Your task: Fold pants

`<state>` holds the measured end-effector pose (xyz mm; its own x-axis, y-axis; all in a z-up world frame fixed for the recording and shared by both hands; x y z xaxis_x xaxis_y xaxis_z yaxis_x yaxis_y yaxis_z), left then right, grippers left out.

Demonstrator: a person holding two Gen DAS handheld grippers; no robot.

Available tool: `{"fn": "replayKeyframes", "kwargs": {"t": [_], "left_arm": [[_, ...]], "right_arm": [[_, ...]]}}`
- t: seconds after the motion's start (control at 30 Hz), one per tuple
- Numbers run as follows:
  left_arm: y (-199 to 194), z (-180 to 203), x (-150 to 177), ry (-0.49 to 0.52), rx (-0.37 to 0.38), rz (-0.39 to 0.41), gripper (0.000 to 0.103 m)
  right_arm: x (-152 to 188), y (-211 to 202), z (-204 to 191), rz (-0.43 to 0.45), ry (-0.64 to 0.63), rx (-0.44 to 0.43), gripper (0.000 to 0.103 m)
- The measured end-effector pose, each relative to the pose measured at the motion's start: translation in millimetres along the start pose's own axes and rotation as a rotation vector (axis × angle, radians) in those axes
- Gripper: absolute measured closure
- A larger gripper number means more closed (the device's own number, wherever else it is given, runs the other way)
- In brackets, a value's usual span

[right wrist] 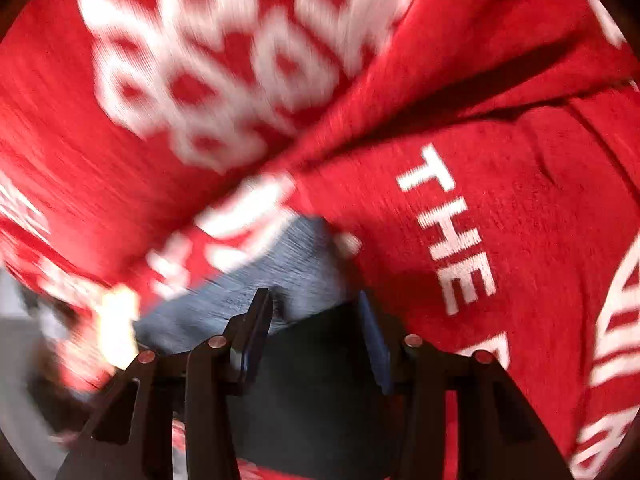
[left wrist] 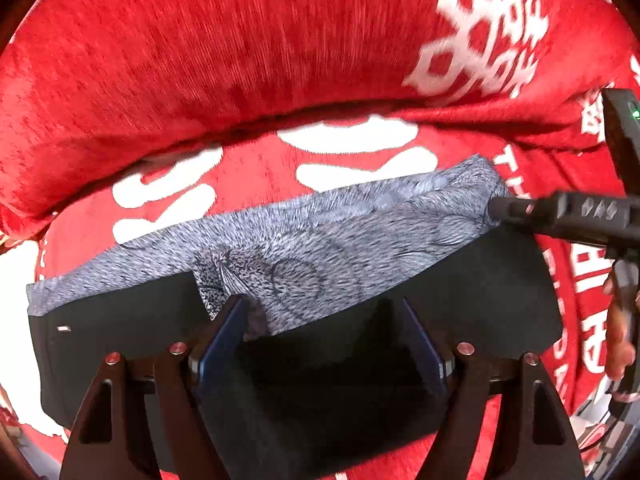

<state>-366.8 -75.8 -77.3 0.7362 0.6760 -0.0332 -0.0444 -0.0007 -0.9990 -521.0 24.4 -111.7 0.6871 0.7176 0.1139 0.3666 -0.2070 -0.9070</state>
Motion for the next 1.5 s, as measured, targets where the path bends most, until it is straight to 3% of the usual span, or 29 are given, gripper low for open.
{"fn": "replayKeyframes", "kwargs": {"t": [0.07,0.2,0.33,0.43,0.57,0.77,0.9,1.0,1.13,1.33,1.4,1.5], "left_arm": [[17,-1,5,0.011,-0.046,-0.064,0.024],[16,-9,14,-0.009,0.001,-0.069,0.024],[5,-23,23,-0.044,0.002,-0.062,0.024],[1,-36,32,-0.055,-0.018,-0.063,0.024],[0,-56,49,-0.084,-0.007,-0.078,0.024],[-12,-77,69,-0.127,-0.025,-0.056,0.024],[-9,-97,83,-0.155,-0.034,-0.079,0.024],[-6,-111,92,-0.176,-0.040,-0.093,0.024],[-5,-123,107,-0.186,-0.031,-0.114,0.024],[3,-135,117,-0.212,-0.012,-0.128,0.024],[5,-140,119,-0.220,-0.011,-0.131,0.003],[4,-148,123,-0.236,-0.001,-0.122,0.001]], "right_arm": [[1,2,-2,0.018,-0.027,0.049,0.053],[11,-6,-31,0.010,-0.136,0.202,0.045],[29,-22,-36,0.035,-0.141,0.225,0.045],[44,-36,-40,0.087,-0.133,0.221,0.045],[66,-41,-57,0.095,-0.163,0.115,0.045],[65,1,-113,0.052,-0.235,0.064,0.056],[56,39,-139,-0.041,-0.230,-0.009,0.076],[62,64,-153,-0.139,-0.209,-0.072,0.077],[83,64,-176,-0.137,-0.315,0.004,0.076],[95,47,-179,-0.097,-0.351,0.088,0.075],[91,46,-179,-0.099,-0.348,0.100,0.071],[86,49,-180,-0.108,-0.343,0.113,0.064]]}}
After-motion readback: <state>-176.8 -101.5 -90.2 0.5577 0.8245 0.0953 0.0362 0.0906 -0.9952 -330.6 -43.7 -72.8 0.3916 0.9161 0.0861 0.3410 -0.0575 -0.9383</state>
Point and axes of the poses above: each gripper's, at about its wrist camera, not at the fingertips, and y roughly the way its jaws point, z to its right, x to its underside, the point moved 2 cm from there along y, roughly the way its jaws point, and after that the axes turned 11 degrees about -z, right-handed, at the moved point
